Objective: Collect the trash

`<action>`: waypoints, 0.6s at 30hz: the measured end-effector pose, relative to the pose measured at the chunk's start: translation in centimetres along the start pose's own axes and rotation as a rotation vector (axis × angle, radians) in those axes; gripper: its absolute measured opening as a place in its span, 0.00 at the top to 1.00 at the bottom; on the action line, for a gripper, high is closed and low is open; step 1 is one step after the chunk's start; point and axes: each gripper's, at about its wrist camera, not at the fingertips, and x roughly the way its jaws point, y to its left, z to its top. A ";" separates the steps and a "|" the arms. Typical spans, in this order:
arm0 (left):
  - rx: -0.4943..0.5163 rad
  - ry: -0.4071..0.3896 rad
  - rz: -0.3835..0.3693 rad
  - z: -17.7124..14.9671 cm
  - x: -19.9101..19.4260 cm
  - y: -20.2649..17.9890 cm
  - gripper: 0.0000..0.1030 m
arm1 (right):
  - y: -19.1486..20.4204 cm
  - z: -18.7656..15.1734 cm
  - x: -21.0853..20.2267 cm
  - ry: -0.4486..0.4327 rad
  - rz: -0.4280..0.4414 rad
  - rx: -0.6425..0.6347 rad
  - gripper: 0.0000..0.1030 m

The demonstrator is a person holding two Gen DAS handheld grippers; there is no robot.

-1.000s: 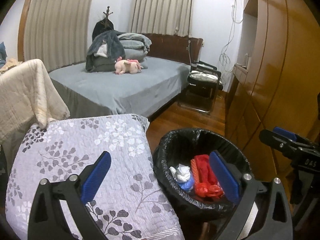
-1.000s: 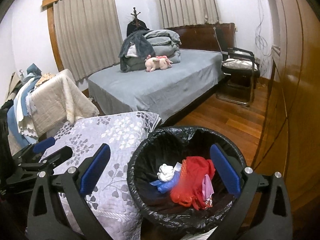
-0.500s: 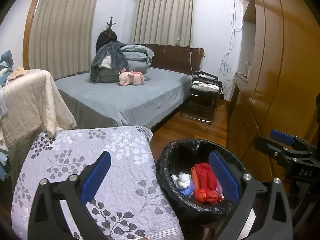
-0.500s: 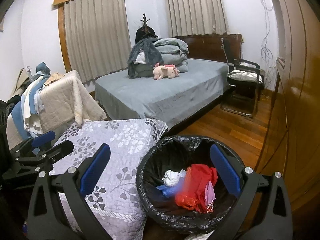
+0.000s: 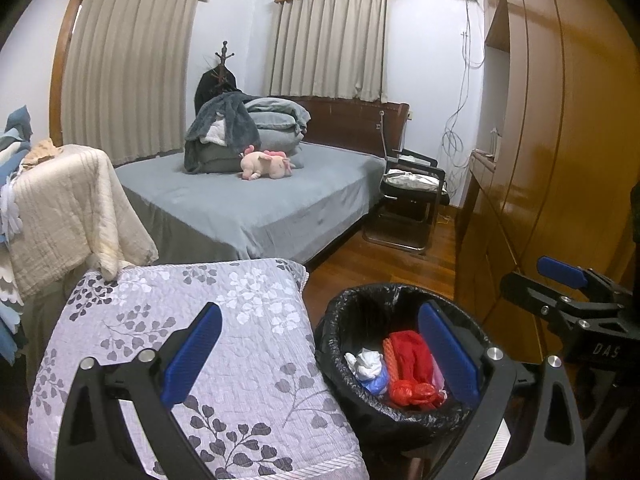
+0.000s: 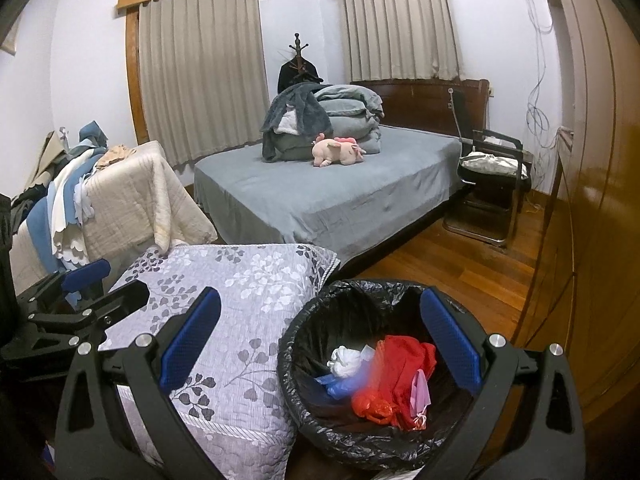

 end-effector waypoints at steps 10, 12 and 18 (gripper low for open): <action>0.000 0.001 -0.001 0.0 0.0 0.0 0.06 | 0.2 0.0 0.1 0.001 0.001 0.000 0.06; 0.000 0.001 0.000 0.0 0.0 0.0 0.06 | 0.2 0.0 0.1 0.002 0.001 0.001 0.06; 0.000 0.001 -0.001 0.0 0.0 0.0 0.06 | 0.3 -0.1 0.0 0.002 0.003 0.002 0.06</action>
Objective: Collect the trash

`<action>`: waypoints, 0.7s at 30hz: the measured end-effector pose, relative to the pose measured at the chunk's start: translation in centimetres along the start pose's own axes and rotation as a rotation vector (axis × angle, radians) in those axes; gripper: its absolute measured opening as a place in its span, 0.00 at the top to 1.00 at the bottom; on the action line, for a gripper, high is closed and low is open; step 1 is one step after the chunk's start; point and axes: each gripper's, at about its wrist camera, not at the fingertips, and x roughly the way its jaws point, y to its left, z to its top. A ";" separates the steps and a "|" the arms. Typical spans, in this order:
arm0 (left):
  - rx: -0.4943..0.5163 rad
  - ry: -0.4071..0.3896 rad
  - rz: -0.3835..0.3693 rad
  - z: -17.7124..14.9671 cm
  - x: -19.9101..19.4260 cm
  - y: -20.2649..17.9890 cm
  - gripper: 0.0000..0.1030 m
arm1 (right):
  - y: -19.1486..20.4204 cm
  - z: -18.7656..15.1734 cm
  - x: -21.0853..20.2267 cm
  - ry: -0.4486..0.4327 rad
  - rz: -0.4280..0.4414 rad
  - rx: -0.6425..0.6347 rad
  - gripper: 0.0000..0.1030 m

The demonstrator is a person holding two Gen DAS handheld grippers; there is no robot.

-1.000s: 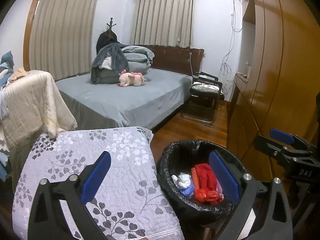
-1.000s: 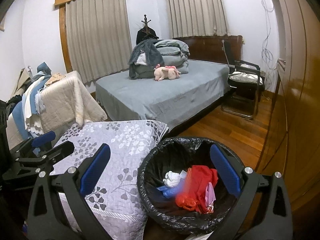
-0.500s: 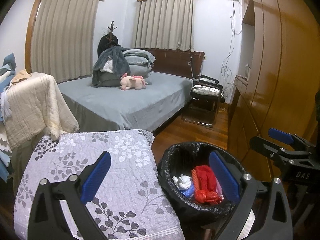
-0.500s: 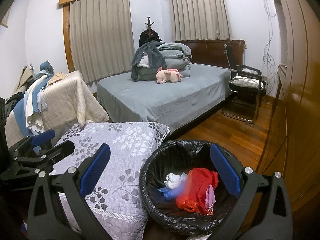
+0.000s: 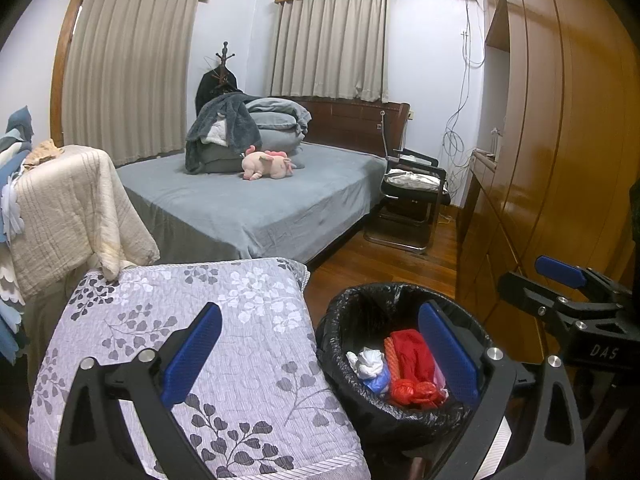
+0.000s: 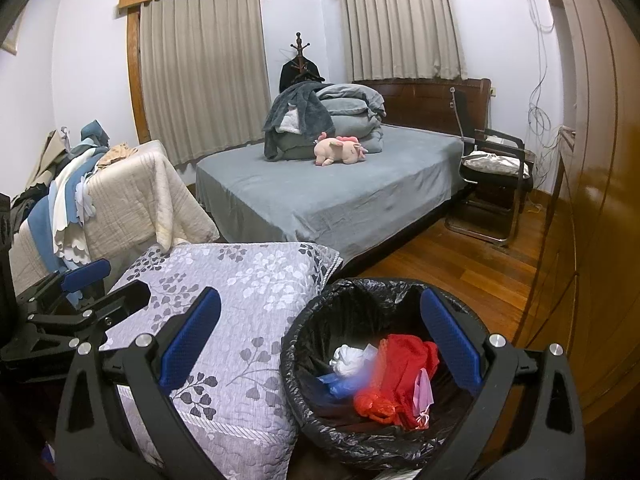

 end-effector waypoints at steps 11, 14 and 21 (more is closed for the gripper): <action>0.000 0.001 0.000 0.0 0.0 0.0 0.06 | 0.0 0.0 0.0 -0.001 0.000 -0.002 0.06; 0.001 0.002 0.000 -0.1 -0.1 0.0 0.06 | 0.0 0.0 0.0 -0.001 -0.001 -0.002 0.06; 0.000 0.001 0.001 0.0 0.0 0.0 0.06 | 0.1 0.0 0.0 -0.001 -0.002 -0.002 0.06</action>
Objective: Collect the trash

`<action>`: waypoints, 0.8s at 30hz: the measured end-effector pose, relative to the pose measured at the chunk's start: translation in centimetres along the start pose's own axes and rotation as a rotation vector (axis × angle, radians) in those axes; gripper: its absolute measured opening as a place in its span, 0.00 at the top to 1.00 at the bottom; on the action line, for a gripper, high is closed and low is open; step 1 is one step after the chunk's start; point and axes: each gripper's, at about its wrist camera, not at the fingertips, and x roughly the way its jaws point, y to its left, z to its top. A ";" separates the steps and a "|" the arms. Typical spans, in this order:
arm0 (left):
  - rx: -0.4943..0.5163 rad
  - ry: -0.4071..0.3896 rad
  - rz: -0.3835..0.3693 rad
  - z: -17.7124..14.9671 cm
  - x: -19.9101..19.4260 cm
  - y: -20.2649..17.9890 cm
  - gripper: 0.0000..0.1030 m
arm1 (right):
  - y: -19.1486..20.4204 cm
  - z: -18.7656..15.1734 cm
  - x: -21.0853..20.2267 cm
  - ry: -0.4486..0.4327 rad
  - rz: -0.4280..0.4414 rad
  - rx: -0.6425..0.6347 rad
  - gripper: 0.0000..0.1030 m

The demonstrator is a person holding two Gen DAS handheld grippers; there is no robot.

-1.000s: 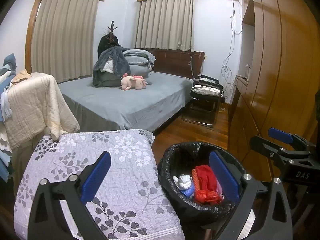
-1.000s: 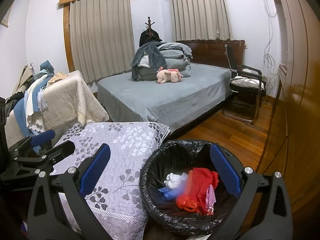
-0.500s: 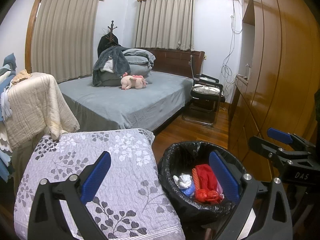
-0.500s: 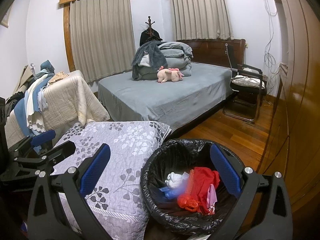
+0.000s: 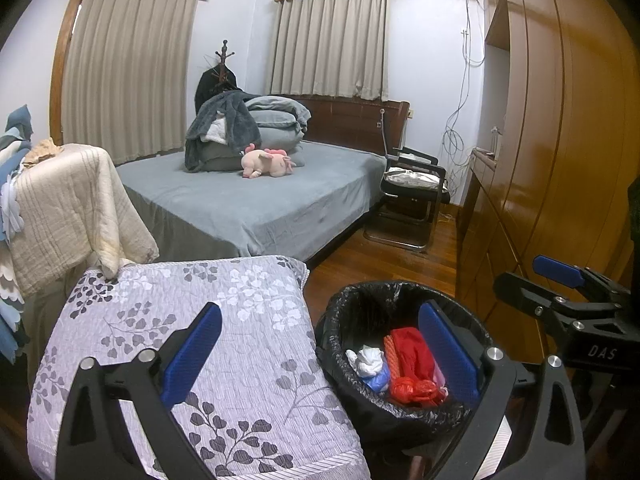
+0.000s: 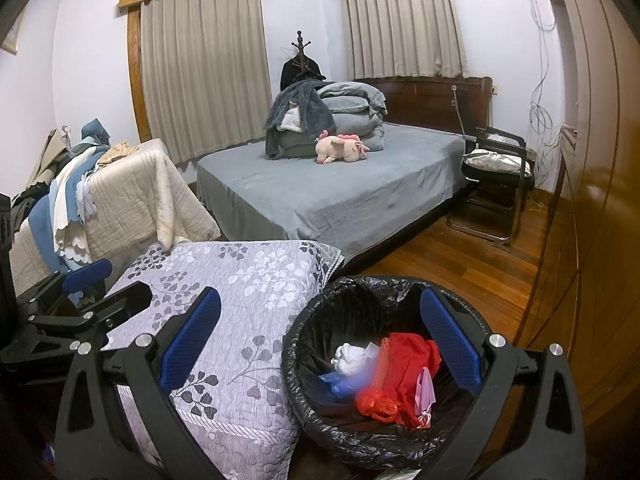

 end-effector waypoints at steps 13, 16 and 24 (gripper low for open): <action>0.000 0.001 0.000 0.0 0.0 0.0 0.06 | -0.1 0.1 0.1 0.001 0.000 0.000 0.06; 0.000 0.002 -0.001 0.0 0.0 0.0 0.06 | 0.0 0.1 0.1 0.002 0.001 0.001 0.06; 0.001 0.002 -0.001 0.0 -0.1 0.1 0.06 | 0.0 0.1 0.1 0.003 0.000 0.001 0.06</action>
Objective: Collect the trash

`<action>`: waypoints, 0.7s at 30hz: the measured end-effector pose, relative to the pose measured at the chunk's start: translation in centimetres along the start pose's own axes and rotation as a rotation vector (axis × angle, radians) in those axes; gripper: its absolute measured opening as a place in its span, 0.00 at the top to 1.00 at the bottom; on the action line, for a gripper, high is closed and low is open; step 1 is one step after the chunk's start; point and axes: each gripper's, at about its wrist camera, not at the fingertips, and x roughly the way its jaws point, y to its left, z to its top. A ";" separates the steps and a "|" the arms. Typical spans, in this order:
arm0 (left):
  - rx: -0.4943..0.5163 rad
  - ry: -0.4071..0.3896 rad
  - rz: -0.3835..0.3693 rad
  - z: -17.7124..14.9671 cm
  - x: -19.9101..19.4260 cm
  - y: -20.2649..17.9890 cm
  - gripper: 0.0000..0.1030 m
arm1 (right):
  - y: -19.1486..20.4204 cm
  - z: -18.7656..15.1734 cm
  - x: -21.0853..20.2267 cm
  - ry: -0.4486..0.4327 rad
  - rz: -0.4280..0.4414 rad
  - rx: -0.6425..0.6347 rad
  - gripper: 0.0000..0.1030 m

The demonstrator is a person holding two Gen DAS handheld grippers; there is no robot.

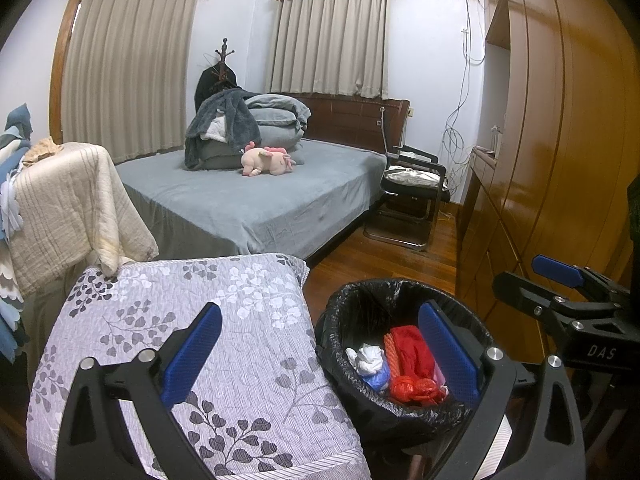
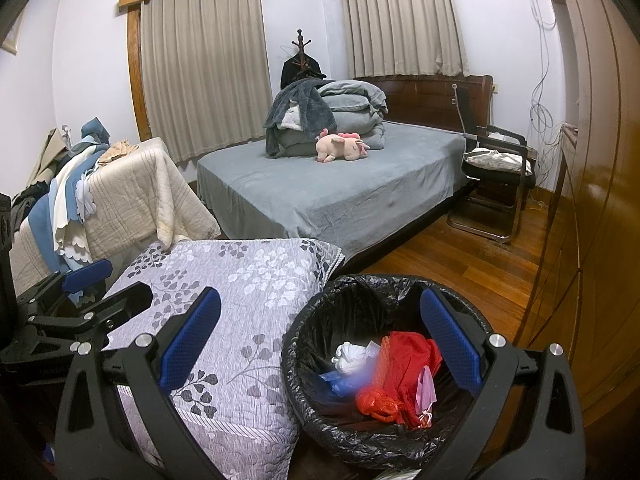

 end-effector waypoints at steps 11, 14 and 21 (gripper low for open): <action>0.000 0.001 -0.001 0.1 0.0 -0.1 0.06 | 0.0 0.1 0.0 0.001 0.000 -0.001 0.06; 0.001 0.002 -0.001 -0.1 -0.1 0.0 0.06 | 0.0 0.1 0.0 0.002 0.000 0.000 0.06; -0.002 0.006 -0.003 -0.2 -0.1 0.1 0.06 | 0.0 0.1 0.0 0.003 0.000 0.000 0.06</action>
